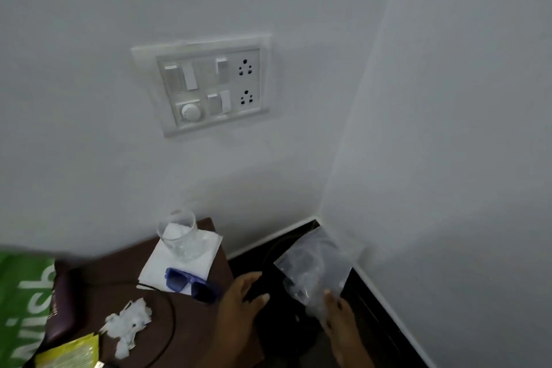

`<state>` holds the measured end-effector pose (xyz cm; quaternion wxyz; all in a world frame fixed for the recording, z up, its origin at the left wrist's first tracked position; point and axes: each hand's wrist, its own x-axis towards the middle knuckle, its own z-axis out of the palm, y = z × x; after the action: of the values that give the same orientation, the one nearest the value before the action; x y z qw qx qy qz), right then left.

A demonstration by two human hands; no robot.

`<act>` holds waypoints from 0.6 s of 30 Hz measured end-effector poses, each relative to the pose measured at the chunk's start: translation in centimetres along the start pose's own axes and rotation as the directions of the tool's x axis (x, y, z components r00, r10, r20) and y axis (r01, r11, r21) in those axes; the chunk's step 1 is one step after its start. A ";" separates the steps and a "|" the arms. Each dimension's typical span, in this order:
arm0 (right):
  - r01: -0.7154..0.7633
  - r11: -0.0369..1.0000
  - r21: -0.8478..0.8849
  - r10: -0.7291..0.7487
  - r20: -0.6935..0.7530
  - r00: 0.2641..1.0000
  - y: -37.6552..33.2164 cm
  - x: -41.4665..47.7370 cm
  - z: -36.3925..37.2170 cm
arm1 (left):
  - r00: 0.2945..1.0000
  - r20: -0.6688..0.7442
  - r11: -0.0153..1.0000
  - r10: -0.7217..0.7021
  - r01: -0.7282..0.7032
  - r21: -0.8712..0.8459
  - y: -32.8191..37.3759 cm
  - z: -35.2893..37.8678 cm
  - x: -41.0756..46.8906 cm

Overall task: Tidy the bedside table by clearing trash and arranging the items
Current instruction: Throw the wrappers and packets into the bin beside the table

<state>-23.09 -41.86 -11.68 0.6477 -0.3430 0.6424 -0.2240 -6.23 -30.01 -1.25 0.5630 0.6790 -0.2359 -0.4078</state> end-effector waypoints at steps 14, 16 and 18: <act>-0.249 0.964 0.098 0.239 0.105 0.965 9.3 -1.8 -0.1 | 0.976 -0.122 0.980 -0.183 0.171 -0.102 -3.6 -6.7 -7.8; -0.074 0.995 0.064 0.069 0.081 0.994 10.0 -0.4 0.1 | 0.973 -0.179 0.987 -0.147 0.132 -0.092 -3.4 -8.3 -9.3; 0.112 0.930 0.351 -0.267 0.435 0.860 9.8 1.2 0.8 | 0.961 -0.253 0.990 -0.114 0.089 -0.106 -2.7 -10.6 -11.0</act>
<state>-23.71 -36.07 -19.69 0.8057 -0.3426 0.3824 -0.2954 -4.01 -14.64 -0.32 0.5983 0.7106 -0.1061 -0.3547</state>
